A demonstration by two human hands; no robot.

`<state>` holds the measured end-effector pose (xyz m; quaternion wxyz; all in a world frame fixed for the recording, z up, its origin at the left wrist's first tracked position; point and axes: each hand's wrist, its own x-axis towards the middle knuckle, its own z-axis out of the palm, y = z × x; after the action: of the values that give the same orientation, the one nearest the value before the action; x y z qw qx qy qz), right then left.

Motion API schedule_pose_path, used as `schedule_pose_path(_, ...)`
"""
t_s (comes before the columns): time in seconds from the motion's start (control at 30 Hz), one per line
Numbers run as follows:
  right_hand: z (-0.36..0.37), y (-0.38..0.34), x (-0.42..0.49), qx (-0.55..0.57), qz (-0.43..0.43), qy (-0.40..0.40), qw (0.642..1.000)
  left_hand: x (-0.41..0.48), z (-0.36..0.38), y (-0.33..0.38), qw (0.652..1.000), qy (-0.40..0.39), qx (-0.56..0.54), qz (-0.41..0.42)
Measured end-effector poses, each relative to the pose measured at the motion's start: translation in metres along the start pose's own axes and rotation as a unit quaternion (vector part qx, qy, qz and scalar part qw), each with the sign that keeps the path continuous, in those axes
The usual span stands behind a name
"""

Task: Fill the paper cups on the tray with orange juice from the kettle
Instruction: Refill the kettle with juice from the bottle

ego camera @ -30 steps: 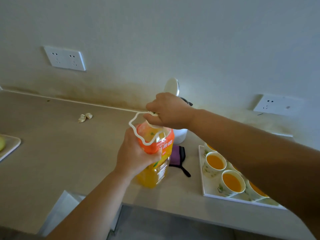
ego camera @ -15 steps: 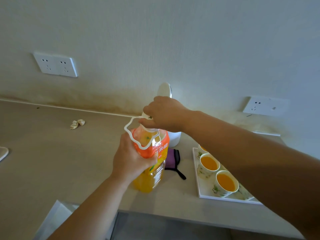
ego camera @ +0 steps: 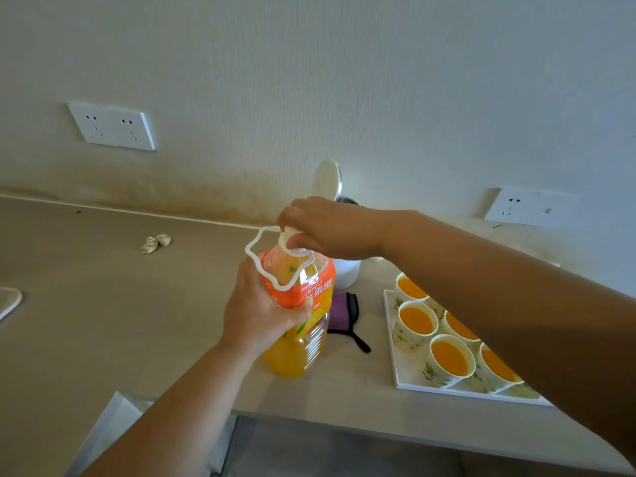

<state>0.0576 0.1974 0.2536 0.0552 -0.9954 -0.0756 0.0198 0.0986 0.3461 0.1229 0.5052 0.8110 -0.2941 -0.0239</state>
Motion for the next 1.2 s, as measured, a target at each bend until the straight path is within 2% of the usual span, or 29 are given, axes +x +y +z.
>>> schedule_pose_path(0.07,-0.003,-0.004,-0.002,-0.027,0.000,0.005,1.000,0.000,0.000,0.001,1.000,0.002,-0.003,-0.004)
schedule_pose_path(0.13,-0.005,-0.010,-0.002,-0.090,0.021,0.048,0.995,0.000,0.000,0.001,1.000,0.003,-0.001,-0.007)
schedule_pose_path(0.23,-0.012,-0.018,0.002,-0.162,0.154,0.105,0.969,0.000,0.000,0.002,1.000,0.005,-0.001,-0.013)
schedule_pose_path(0.3,-0.014,-0.023,0.004,-0.201,0.187,0.095,0.957,0.000,0.000,0.001,1.000,0.004,0.003,-0.016)
schedule_pose_path(0.47,-0.016,-0.031,0.009,-0.174,0.183,0.040,0.967,0.001,0.001,-0.001,1.000,-0.001,0.000,-0.016)
schedule_pose_path(0.57,-0.018,-0.029,0.010,-0.169,0.145,-0.002,0.975,0.001,0.002,-0.002,1.000,-0.001,0.000,-0.015)
schedule_pose_path(0.73,-0.024,-0.021,0.000,-0.053,0.097,-0.071,0.991,-0.001,0.002,0.000,1.000,-0.001,-0.011,-0.028)
schedule_pose_path(0.87,-0.026,-0.017,0.001,-0.047,0.071,-0.093,0.992,-0.002,0.002,0.000,1.000,-0.001,-0.012,-0.029)
schedule_pose_path(1.07,-0.026,-0.017,-0.008,-0.060,0.048,-0.095,0.993,0.001,0.003,-0.003,1.000,0.006,-0.014,-0.023)
schedule_pose_path(1.2,-0.030,-0.026,-0.009,0.019,0.056,-0.045,0.997,0.000,0.003,-0.001,1.000,0.007,-0.013,-0.023)
